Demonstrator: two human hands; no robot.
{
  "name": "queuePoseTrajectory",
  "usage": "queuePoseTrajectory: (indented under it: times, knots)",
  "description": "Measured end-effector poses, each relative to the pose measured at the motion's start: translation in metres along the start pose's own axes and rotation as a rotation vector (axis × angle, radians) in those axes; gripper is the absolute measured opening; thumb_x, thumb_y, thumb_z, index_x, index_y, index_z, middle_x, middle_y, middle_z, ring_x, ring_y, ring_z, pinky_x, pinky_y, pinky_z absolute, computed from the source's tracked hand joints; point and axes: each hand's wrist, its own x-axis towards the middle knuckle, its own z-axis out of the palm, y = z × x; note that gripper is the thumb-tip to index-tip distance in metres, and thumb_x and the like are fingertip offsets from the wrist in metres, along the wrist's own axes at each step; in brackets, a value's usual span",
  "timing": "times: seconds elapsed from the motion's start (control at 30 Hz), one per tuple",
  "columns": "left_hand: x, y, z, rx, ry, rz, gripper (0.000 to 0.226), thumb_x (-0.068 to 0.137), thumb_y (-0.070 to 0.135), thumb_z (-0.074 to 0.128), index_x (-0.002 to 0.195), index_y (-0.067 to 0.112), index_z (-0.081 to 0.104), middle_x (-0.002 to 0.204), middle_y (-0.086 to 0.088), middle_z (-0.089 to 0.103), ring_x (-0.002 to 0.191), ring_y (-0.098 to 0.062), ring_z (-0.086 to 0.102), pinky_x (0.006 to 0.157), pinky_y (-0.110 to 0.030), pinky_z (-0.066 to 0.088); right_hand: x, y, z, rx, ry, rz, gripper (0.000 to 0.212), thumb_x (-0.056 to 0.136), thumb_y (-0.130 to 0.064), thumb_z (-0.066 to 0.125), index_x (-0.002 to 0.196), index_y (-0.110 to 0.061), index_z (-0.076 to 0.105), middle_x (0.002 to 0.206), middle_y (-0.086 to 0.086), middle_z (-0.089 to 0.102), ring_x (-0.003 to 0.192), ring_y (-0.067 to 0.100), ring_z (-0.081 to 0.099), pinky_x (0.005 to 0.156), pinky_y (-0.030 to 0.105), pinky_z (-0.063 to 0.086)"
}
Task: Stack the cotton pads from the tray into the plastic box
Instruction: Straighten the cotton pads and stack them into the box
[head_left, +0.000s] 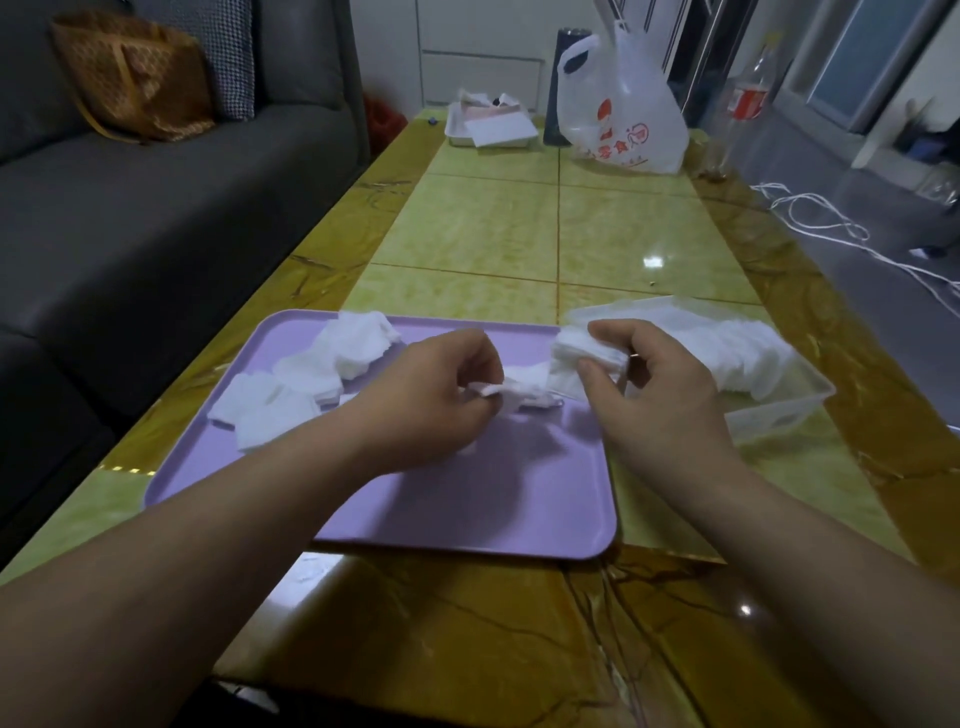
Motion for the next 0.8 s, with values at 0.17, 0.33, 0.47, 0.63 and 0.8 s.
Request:
queuePoseTrajectory:
  times: [0.17,0.33,0.47,0.63,0.8]
  knots:
    - [0.000,0.006,-0.003,-0.101,0.063,-0.013,0.015,0.089,0.013,0.068,0.095,0.026,0.065,0.080,0.009,0.068,0.067,-0.005,0.059,0.064,-0.021,0.049,0.000,-0.001,-0.001,0.025,0.015,0.016,0.031,0.093,-0.021,0.070,0.124,-0.026,0.067,0.098,-0.016,0.065,0.075,0.006,0.057,0.069,0.006,0.045]
    - [-0.004,0.017,-0.010,-0.262,0.082,-0.112,0.010,0.089,0.011,0.069,0.091,0.020,0.074,0.085,0.000,0.075,0.075,-0.013,0.066,0.066,-0.023,0.051,0.002,-0.003,-0.002,0.088,0.032,0.046,0.030,0.093,-0.020,0.071,0.121,-0.028,0.067,0.105,-0.017,0.068,0.083,0.007,0.062,0.075,0.008,0.049]
    - [-0.007,0.026,-0.010,-0.620,-0.039,-0.173,0.009,0.094,0.002,0.068,0.102,0.004,0.072,0.082,-0.005,0.071,0.072,-0.014,0.062,0.065,-0.027,0.053,0.002,-0.004,-0.001,0.193,-0.033,0.109,0.032,0.090,-0.013,0.074,0.117,-0.029,0.068,0.107,-0.016,0.070,0.089,0.009,0.070,0.081,0.021,0.056]
    - [-0.008,0.027,-0.001,-0.627,-0.065,-0.230,0.015,0.088,0.008,0.078,0.100,0.003,0.070,0.072,0.003,0.072,0.057,-0.007,0.060,0.056,-0.025,0.047,0.002,-0.006,0.001,0.441,-0.207,0.249,0.034,0.080,0.003,0.071,0.103,-0.021,0.074,0.101,0.002,0.079,0.090,0.018,0.076,0.082,0.038,0.063]
    - [-0.007,0.023,0.002,-0.619,-0.024,-0.274,0.020,0.083,0.007,0.083,0.098,0.003,0.072,0.076,0.001,0.076,0.066,-0.006,0.067,0.057,-0.016,0.048,0.000,-0.006,0.001,0.499,-0.297,0.250,0.027,0.095,0.003,0.064,0.117,-0.013,0.070,0.098,0.007,0.080,0.095,0.024,0.077,0.093,0.048,0.060]
